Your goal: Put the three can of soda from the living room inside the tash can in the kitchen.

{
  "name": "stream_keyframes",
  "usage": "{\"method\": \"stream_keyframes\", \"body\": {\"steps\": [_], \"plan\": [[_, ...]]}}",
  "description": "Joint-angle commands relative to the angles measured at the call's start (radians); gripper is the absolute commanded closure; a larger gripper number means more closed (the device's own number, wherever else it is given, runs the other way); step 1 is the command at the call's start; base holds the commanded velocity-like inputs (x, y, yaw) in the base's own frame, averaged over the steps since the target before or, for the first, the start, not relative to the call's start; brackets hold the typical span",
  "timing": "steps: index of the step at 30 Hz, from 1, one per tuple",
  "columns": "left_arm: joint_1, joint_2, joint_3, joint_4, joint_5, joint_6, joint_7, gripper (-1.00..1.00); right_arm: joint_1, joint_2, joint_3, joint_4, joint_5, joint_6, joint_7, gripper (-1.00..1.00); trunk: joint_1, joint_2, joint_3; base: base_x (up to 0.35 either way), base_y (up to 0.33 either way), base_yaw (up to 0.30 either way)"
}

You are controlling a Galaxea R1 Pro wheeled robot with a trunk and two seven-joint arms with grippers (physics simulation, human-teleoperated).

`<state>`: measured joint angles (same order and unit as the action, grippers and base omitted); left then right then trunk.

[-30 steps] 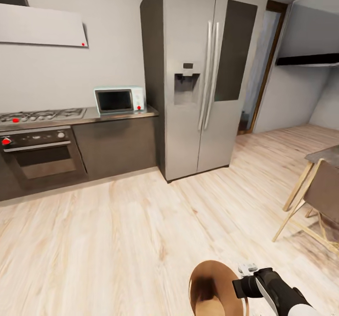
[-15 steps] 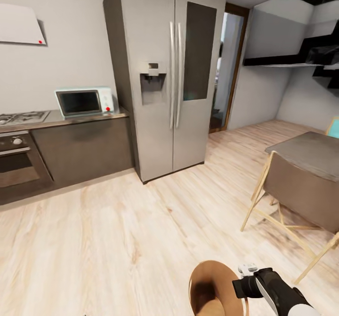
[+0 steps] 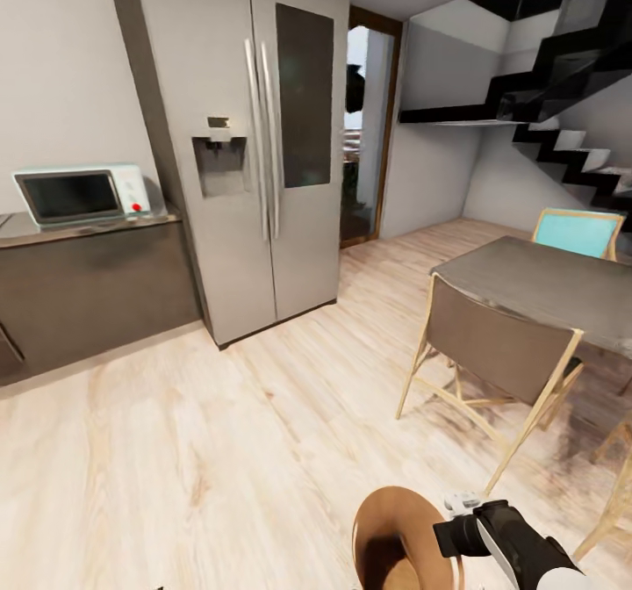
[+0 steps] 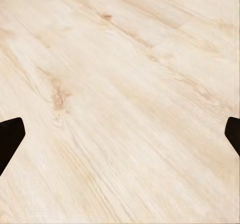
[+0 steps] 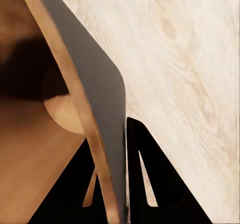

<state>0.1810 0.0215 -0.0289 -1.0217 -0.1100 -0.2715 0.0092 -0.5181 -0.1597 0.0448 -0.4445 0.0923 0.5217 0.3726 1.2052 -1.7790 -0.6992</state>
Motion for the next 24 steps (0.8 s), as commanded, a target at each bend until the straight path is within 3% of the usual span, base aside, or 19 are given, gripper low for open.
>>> {"method": "stream_keyframes", "body": {"steps": [1, 24], "plan": [[0.000, 0.000, 0.000, 0.000, 0.000, 0.000, 0.000, -1.00, 0.000, 0.000, -0.002, 0.000, -0.014, 0.003, 0.006, 1.00, 0.000, 0.000, 0.000, 0.000, -0.286, -0.250], [0.000, 0.000, 0.001, -0.007, 0.001, 0.000, 0.000, -1.00, 0.000, 0.000, -0.002, 0.000, -0.013, 0.003, 0.008, 1.00, 0.000, 0.000, 0.000, 0.000, -0.287, -0.250]]}}
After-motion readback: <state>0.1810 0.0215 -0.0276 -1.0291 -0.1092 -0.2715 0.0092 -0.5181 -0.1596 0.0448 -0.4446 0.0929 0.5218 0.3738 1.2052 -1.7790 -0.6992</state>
